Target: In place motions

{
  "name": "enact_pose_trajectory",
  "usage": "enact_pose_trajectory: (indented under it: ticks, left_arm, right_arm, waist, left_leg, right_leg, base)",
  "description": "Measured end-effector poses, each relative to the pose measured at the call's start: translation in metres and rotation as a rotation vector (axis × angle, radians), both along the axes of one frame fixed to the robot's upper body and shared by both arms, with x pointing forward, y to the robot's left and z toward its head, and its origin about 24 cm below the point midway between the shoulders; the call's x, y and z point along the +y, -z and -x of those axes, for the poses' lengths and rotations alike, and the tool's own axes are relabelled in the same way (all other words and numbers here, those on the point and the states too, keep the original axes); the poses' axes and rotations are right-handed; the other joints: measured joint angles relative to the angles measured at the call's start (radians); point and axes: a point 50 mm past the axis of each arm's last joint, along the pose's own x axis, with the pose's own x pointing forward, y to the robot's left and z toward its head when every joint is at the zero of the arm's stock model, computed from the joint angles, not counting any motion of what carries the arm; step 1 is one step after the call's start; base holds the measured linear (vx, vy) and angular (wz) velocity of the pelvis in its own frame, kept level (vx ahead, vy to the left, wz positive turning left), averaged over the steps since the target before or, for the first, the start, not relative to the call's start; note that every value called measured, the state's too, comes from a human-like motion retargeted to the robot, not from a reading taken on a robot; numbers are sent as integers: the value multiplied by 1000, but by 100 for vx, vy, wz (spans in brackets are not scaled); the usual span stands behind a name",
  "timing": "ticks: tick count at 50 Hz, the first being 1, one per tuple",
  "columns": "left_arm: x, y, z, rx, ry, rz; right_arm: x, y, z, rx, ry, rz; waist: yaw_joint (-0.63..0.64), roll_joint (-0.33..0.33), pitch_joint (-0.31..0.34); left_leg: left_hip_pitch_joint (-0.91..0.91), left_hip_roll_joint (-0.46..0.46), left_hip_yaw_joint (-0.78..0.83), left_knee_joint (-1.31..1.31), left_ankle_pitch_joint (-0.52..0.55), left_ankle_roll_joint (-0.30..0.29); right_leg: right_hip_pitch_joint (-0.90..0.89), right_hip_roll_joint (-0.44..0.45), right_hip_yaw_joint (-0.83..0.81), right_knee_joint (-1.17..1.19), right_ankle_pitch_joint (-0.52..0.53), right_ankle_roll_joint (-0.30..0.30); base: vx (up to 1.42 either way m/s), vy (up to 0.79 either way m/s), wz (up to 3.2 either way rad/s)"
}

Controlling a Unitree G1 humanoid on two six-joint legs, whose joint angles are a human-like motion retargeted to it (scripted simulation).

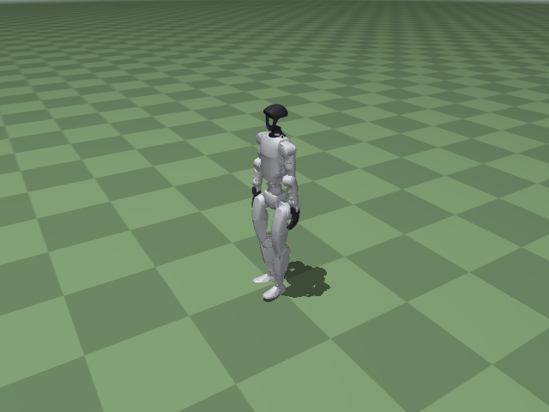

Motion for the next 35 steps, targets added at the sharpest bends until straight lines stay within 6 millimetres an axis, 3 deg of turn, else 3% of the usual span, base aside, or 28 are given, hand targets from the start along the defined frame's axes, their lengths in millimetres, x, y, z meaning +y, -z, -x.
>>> enact_pose_trajectory:
  ticks: [21,35]
  left_arm:
    - [2,3,-27,-86,28,-11]
    - [2,3,-22,-69,24,-15]
  right_arm:
    - [-10,-1,21,79,18,42]
    - [-4,0,16,63,15,22]
  waist:
    - [3,2,-2]
    - [-21,0,-2]
  left_leg:
    - [-1,13,55,-3,-6,5]
    - [13,29,92,-5,-19,4]
  right_leg:
    - [-18,13,57,-4,10,-3]
    - [-28,23,94,-3,17,-5]
  base:
    - [0,-1,-7]
    - [-1,-7,-17]
